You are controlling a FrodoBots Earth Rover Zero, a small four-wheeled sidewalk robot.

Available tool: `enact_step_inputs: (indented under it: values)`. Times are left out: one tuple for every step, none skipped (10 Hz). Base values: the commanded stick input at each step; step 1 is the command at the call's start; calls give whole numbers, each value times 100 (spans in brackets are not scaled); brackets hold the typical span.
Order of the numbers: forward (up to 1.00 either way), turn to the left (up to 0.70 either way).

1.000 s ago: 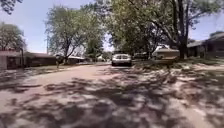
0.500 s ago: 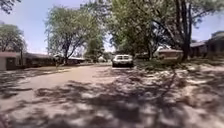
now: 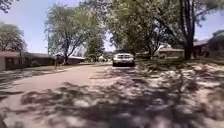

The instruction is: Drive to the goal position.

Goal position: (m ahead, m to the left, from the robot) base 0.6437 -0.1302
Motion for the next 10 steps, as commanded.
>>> enact_step_inputs:
  values:
    - [70, 0]
    - [70, 0]
    - [70, 0]
    - [70, 0]
    - [70, 0]
    - [70, 0]
    - [70, 0]
    - [70, 0]
    - [70, 0]
    - [30, 0]
